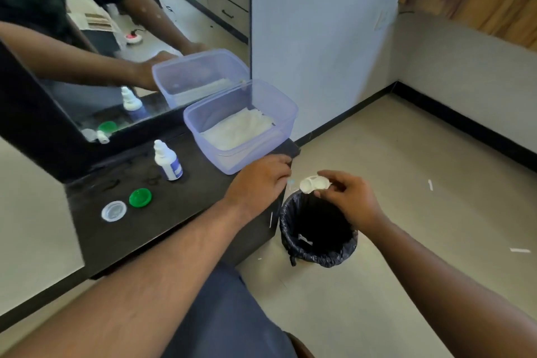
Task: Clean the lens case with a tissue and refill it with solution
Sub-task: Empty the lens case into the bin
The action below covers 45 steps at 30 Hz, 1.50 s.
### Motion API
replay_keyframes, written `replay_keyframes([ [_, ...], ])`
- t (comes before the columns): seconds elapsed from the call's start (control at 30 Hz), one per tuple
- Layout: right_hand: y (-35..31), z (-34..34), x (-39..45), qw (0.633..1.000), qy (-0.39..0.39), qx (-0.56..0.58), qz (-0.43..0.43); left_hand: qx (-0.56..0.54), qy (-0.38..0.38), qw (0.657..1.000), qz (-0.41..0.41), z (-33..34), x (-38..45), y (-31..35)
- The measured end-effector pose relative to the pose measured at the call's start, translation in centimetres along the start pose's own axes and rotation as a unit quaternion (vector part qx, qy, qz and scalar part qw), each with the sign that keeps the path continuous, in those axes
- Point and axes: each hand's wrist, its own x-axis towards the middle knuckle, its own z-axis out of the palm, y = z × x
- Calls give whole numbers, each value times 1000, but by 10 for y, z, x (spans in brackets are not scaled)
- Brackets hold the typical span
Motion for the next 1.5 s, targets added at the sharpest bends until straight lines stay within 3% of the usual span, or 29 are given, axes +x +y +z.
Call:
replay_keyframes([
  [0.2, -51, 22, -38, 991, -81, 99, -51, -69, 113, 987, -97, -49, -95, -22],
  [0.3, -84, 55, -39, 977, -136, 128, -103, -54, 143, 980, -130, -75, -132, -32],
  [0.53, -151, 131, -31, 952, -174, 36, -251, 22, 212, 959, -187, -120, -198, -47],
  [0.63, -164, 155, -28, 946, -190, -11, -262, 23, 222, 954, -203, -125, -206, -52],
  [0.9, -164, 178, -25, 938, -192, -103, -271, -9, 222, 947, -232, -128, -204, -56],
  [1.23, -172, 165, -31, 945, -201, -87, -244, 31, 170, 948, -268, -127, -189, -47],
  [1.37, -178, 135, -34, 954, -156, -70, -246, 50, 182, 947, -258, -125, -174, -36],
  [1.5, -188, 87, -19, 965, -67, -27, -252, 26, 190, 962, -193, -119, -136, -17],
])
